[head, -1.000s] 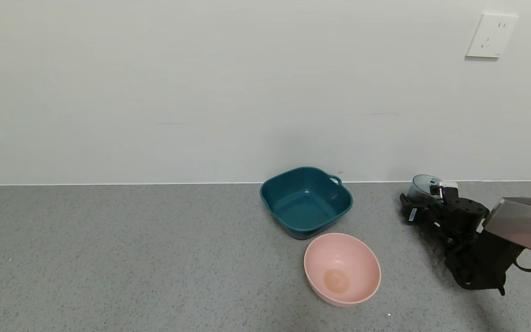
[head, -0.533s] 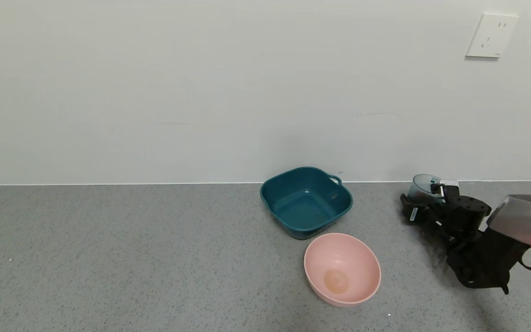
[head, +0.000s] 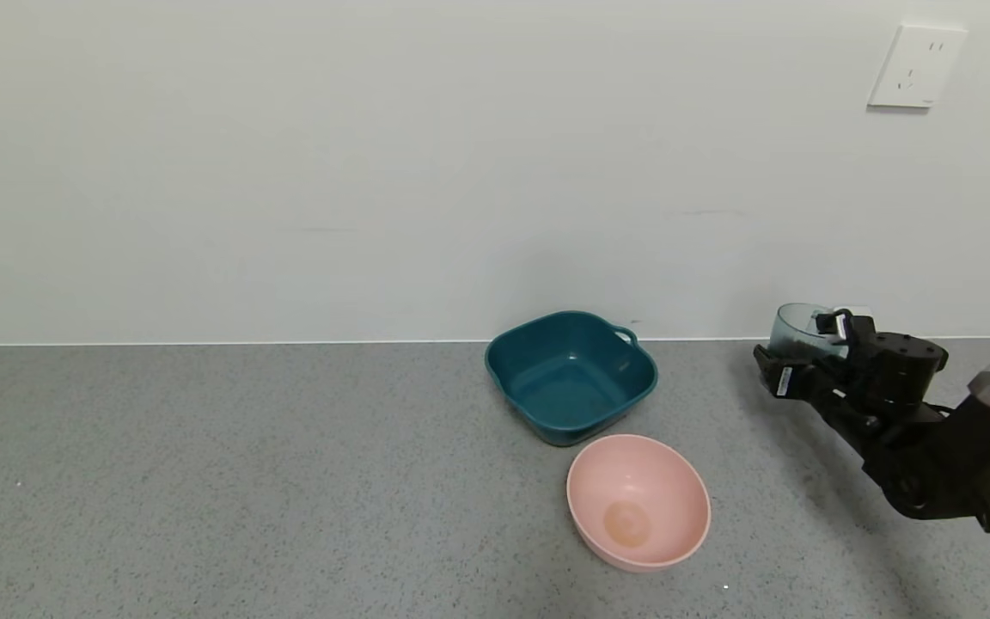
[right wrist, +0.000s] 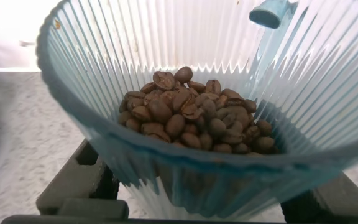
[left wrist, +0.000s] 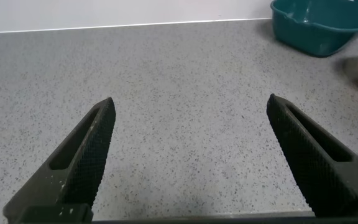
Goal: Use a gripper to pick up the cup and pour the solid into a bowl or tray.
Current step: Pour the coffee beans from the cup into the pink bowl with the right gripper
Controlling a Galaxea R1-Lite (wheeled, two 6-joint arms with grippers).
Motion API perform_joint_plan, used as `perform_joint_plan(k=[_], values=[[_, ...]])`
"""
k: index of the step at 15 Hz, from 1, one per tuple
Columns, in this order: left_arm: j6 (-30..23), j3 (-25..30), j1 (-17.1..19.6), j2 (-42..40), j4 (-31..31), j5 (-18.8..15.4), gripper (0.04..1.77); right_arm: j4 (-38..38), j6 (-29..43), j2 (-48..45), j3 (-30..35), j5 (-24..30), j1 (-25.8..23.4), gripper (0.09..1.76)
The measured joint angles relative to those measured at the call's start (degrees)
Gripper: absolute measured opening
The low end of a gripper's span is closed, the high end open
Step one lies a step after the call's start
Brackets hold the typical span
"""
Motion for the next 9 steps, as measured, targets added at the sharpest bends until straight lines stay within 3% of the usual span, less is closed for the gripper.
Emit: perform_joint_plan(k=[5, 9], values=[[0.00, 0.00, 0.00, 0.00, 0.00, 0.00, 1.75, 3.08, -8.09, -8.35, 4.07, 2.65, 1.06, 1.38], [0.00, 0.00, 0.00, 0.00, -0.04, 0.00, 1.75, 3.12, -14.28, -12.26, 7.52, 3.52, 4.62, 1.38]])
